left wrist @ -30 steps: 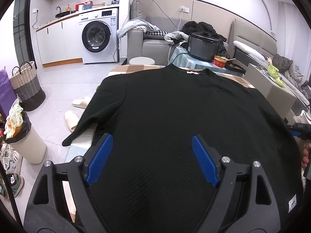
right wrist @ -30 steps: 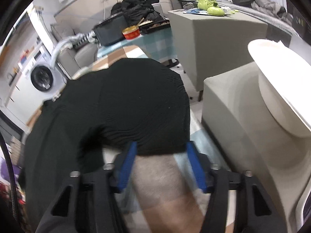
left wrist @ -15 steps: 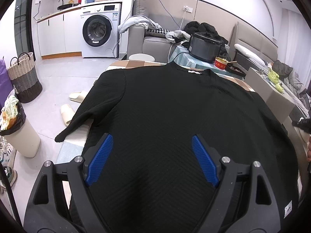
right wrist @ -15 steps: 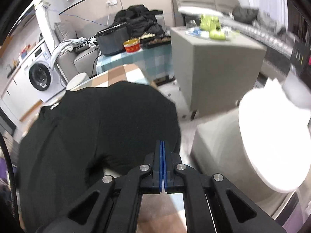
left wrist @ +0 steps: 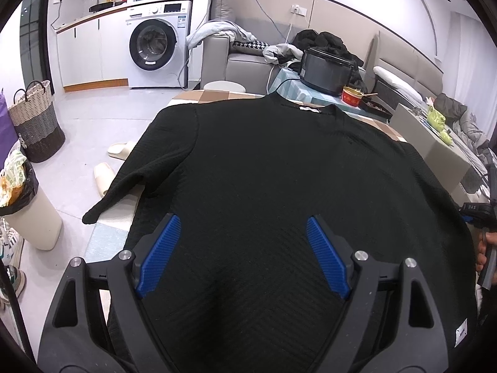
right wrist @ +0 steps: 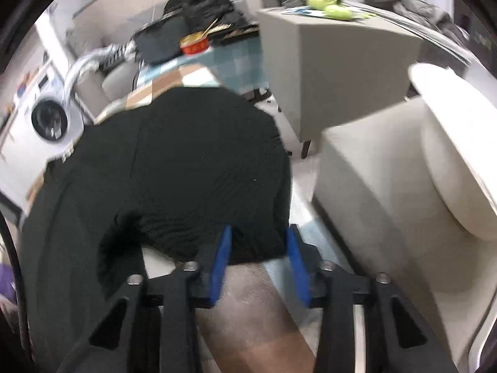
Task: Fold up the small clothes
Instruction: 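Grasp the side edge of the black sweater with the right gripper, then fold the held side over onto the sweater's middle and open the right gripper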
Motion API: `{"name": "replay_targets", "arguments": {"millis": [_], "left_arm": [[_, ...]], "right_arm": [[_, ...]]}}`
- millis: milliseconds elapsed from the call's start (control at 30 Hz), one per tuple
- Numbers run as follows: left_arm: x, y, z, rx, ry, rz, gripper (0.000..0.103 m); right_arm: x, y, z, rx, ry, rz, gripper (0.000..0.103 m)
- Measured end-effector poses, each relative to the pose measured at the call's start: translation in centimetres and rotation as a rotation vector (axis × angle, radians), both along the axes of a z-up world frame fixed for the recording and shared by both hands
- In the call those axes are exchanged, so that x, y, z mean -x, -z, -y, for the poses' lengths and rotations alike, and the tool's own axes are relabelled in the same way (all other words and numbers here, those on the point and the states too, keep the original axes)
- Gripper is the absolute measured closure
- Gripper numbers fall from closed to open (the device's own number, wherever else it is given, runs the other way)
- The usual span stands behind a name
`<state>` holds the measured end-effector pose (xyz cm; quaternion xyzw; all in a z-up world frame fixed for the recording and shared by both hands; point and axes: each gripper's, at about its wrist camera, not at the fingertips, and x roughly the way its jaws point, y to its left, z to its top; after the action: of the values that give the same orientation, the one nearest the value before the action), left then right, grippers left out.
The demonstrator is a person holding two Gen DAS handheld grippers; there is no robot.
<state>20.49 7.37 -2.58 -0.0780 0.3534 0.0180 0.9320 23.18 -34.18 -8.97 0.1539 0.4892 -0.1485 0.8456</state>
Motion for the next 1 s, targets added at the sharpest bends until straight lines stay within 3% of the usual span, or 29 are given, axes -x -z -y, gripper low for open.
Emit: {"name": "replay_targets", "arguments": {"millis": [67,200,333,400,500,567,633,733,800,833,900,1000], "left_arm": [[-0.1,0.1,-0.1,0.005,-0.007,-0.006,0.021],[-0.1,0.2,-0.3,0.006,-0.016,-0.005,0.021],[-0.5,0.3,-0.6,0.02,-0.026,-0.009,0.021],[-0.5,0.3,-0.7,0.022,-0.031,-0.009,0.021],[-0.5,0.3,-0.8,0.023,-0.033,-0.009,0.021],[-0.5,0.3,-0.7,0.017,-0.034,-0.006,0.021],[-0.4,0.2,-0.7,0.013,-0.034,-0.003,0.021],[-0.3,0.1,-0.6,0.008,-0.035,0.001,0.021],[-0.2,0.1,-0.5,0.007,-0.04,0.001,0.021],[-0.2,0.1,-0.6,0.009,-0.041,-0.001,0.021],[0.0,0.2,-0.6,0.011,-0.044,-0.002,0.021],[0.1,0.2,-0.4,0.006,-0.044,-0.007,0.021]], "right_arm": [[-0.7,0.1,-1.0,0.051,-0.057,-0.002,0.09],[-0.9,-1.1,-0.6,0.104,-0.053,0.04,0.092],[-1.6,-4.6,0.6,0.137,-0.027,0.121,0.092],[-2.5,-6.4,1.0,0.093,-0.036,0.177,0.092],[-3.5,-8.9,0.4,-0.07,-0.099,0.33,0.092],[-4.1,-10.6,-1.8,-0.152,-0.218,0.431,0.092],[-4.6,-11.4,-5.4,-0.177,-0.376,0.459,0.092],[-5.4,-10.7,-11.1,-0.172,-0.622,0.382,0.091],[-5.3,-8.7,-14.9,-0.14,-0.766,0.284,0.09],[-5.5,-7.0,-16.6,-0.133,-0.827,0.186,0.089],[-5.4,-4.8,-18.1,-0.102,-0.836,0.082,0.081],[-5.1,-3.9,-18.2,-0.112,-0.818,0.052,0.06]]}}
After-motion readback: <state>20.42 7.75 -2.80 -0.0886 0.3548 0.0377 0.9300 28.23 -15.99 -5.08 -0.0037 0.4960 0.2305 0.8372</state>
